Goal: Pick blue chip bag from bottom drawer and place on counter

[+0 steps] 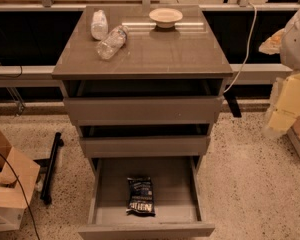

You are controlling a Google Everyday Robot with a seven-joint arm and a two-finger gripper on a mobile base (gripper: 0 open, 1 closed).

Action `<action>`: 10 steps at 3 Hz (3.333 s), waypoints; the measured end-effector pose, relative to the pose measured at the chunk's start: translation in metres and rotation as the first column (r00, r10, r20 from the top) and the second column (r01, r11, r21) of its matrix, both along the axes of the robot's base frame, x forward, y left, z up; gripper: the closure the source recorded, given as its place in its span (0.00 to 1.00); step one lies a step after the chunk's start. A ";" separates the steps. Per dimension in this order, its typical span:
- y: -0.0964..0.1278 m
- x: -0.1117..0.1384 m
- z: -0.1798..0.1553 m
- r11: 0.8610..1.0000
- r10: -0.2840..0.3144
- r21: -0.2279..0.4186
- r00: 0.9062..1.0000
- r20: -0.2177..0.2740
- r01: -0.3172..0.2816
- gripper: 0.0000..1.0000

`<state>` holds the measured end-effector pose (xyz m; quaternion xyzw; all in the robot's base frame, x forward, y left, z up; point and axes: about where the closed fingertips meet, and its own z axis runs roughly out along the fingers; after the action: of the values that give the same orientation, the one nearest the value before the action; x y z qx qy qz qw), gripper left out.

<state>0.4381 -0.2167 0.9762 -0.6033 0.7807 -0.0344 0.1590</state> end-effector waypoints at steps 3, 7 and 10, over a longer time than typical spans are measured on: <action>0.012 0.043 -0.071 0.960 -0.274 0.044 0.961 -0.020 0.275 0.00; 0.041 0.099 -0.193 0.880 -0.453 0.080 0.877 -0.158 0.469 0.00; 0.078 0.142 -0.342 0.787 -0.541 0.128 0.775 -0.328 0.604 0.00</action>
Offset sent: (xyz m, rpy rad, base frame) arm 0.0247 0.0116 -0.0353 0.0877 -0.0364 -0.2834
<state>0.5800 -0.1387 0.6344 -0.3120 0.9405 0.0913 0.0989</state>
